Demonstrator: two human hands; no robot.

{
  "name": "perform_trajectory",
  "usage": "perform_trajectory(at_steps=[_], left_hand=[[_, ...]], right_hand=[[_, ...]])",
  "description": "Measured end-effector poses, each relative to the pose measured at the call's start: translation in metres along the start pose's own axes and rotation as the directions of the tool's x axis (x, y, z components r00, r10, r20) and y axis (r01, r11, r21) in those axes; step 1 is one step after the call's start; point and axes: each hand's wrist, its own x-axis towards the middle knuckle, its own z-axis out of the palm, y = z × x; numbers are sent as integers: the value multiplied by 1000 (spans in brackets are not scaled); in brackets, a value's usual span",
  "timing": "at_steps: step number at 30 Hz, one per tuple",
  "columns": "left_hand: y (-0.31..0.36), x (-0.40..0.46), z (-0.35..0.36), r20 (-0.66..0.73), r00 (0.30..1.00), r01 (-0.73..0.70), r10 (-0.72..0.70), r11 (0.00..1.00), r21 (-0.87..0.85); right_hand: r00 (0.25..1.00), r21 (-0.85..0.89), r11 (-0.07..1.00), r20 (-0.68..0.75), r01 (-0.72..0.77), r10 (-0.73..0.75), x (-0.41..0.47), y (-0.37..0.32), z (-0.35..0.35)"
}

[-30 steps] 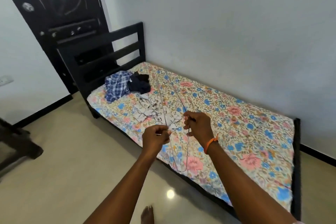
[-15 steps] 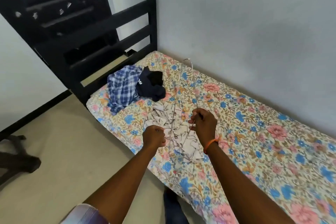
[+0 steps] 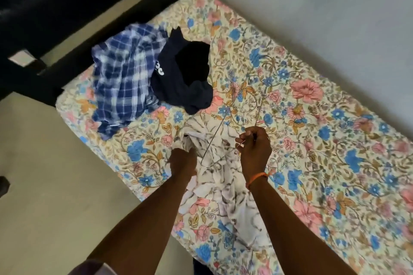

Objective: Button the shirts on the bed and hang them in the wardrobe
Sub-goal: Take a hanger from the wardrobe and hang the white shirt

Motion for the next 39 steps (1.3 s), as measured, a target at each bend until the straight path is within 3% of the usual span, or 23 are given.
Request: perform_trajectory(at_steps=[2,7,9,13,14,17,19,24,27,31,34,36,39], left_hand=[[-11,37,25,-40,998,53,-52,998,15],[18,31,26,-101,991,105,-88,979,174],[21,30,24,-143,977,177,-159,976,125],[12,47,25,47,970,240,-239,971,-10],[12,48,24,58,976,211,-210,977,-16],[33,28,15,-149,989,18,-15,1000,20],[52,9,5,-188,977,-113,101,992,-55],[116,-38,-42,-154,904,-418,400,901,-114],[161,-74,-73,-13,831,-555,556,827,-92],[215,-133,-132,153,749,-631,645,764,-132],[242,-183,-174,221,697,-686,682,724,-71],[256,-215,-195,244,669,-717,702,696,-36],[271,-264,-220,262,641,-747,722,665,-7]], right_hand=[[1000,-28,999,2,-30,30,18,23,11],[998,2,998,-7,-57,57,39,50,19],[999,-9,999,-5,-50,50,41,50,18],[1000,31,999,-6,-18,18,43,46,21],[1000,40,999,-2,3,-3,44,45,22],[997,19,998,58,52,-53,45,46,20],[989,-24,993,104,112,-109,44,42,16],[902,-195,895,253,402,-350,32,-9,10],[840,-209,837,342,506,-422,19,-60,1],[842,-177,836,275,519,-464,4,-135,-11],[895,64,909,156,413,-417,-13,-196,-22],[914,180,903,37,391,-403,-21,-230,-32],[875,124,867,-24,483,-484,-29,-263,-52]])
